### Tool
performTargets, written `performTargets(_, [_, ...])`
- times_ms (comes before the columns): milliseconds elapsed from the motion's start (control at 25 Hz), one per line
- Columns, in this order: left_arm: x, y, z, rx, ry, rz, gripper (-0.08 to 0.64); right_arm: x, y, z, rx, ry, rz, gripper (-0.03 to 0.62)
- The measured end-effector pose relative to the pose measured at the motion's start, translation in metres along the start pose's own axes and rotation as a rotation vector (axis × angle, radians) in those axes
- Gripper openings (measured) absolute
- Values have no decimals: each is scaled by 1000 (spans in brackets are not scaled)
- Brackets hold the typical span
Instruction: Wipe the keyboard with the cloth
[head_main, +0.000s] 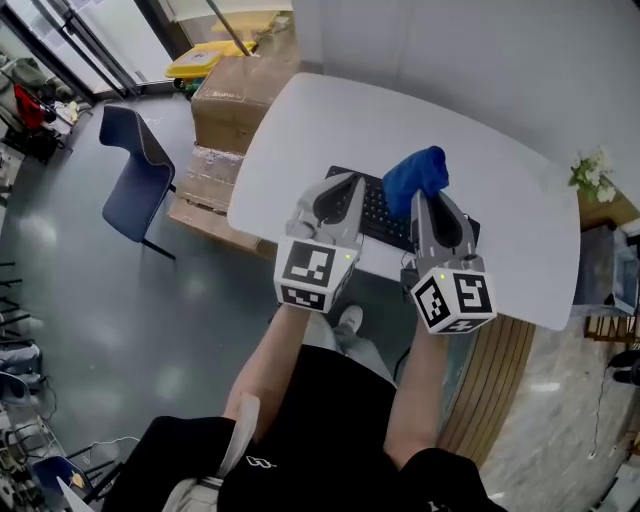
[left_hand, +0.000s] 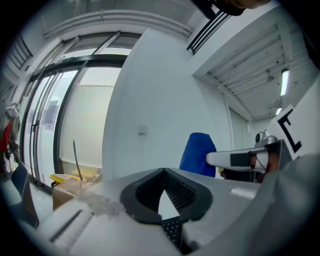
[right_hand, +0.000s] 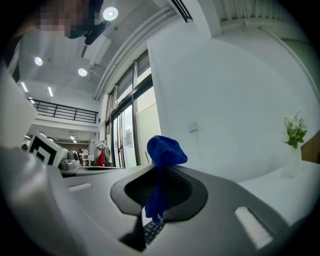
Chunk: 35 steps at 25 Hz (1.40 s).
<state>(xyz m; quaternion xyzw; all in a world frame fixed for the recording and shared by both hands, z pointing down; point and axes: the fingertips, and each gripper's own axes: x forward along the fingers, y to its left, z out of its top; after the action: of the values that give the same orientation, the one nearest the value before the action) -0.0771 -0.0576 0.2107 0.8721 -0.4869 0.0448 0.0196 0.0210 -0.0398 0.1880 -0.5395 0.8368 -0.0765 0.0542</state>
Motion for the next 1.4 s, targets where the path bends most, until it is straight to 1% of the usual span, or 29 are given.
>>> performTargets(200, [22,29,-1,-9,12,55,-2,38,-2,-3,21,30,58,40])
performTargets(480, [45,61,-35,-80,74,86,-2,83,7,-36,46,105,99,40])
performTargets(800, [67,86,-85,-143,167,63,-2,130,7,-90,106,202,88,40])
performTargets(960, [74,96,-100,-178,197,49,-2,149,11,-112,128,246,89,40])
performTargets(1240, [82,100,-141,-171,288,14,-2,163,15,-152,168,314,92,40])
performTargets(1400, [84,107,-161,-147,339,0,-2,172,19,-178,200,346,92,40])
